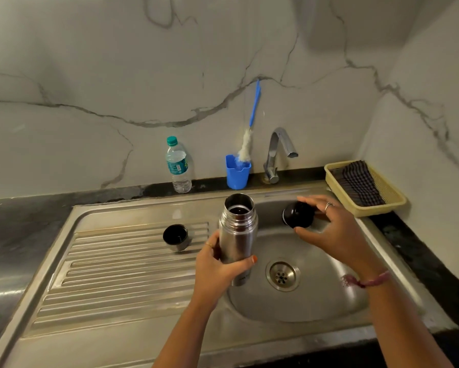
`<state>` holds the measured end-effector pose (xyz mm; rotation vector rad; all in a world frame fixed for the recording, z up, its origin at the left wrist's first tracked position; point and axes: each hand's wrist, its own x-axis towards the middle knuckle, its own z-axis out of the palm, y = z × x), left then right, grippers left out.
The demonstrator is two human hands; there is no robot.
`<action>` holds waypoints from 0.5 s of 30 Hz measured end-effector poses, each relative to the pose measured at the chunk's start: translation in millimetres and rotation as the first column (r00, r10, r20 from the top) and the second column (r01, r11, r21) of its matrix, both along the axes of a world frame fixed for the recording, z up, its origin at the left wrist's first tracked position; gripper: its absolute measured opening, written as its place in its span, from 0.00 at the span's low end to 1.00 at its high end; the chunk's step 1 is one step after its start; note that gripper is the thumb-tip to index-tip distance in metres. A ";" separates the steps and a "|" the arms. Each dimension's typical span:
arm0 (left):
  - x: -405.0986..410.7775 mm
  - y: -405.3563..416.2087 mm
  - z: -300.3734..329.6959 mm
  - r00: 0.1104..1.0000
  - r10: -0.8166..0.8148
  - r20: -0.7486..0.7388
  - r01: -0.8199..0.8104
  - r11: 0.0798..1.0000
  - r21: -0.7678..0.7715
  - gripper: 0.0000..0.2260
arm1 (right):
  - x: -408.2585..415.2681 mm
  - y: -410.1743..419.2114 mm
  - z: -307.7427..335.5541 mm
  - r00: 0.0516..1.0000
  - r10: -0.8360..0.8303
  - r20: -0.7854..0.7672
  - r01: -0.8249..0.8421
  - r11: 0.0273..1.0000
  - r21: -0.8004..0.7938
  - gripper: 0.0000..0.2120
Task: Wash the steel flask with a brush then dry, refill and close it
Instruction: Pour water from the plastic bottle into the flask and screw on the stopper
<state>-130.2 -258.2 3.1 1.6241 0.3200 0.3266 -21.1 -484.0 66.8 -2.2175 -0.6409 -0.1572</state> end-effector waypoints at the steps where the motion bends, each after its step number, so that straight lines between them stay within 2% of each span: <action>1: 0.8 -3.2 -0.9 1.000 -0.008 -0.004 0.008 1.000 0.003 0.27 | 0.9 -1.9 8.5 0.999 0.028 -0.025 -0.027 0.999 0.027 0.31; 5: 3.1 -11.9 -7.7 0.999 -0.035 -0.023 0.035 0.999 0.017 0.28 | 0.7 -5.2 58.5 0.971 0.179 -0.157 -0.154 0.975 0.161 0.31; 8: 4.6 -16.8 -13.1 0.998 -0.043 -0.038 0.044 0.998 0.034 0.28 | -2.0 -4.3 101.1 0.934 0.318 -0.163 -0.289 0.941 0.175 0.27; 11: 6.4 -21.4 -17.0 0.998 -0.053 -0.043 0.055 0.996 0.063 0.28 | 0.2 -0.4 128.8 0.883 0.428 -0.193 -0.415 0.904 0.106 0.27; 15: 7.9 -26.7 -20.3 0.997 -0.060 -0.045 0.063 0.995 0.078 0.29 | 12.1 12.3 134.2 0.855 0.491 -0.169 -0.511 0.854 -0.102 0.28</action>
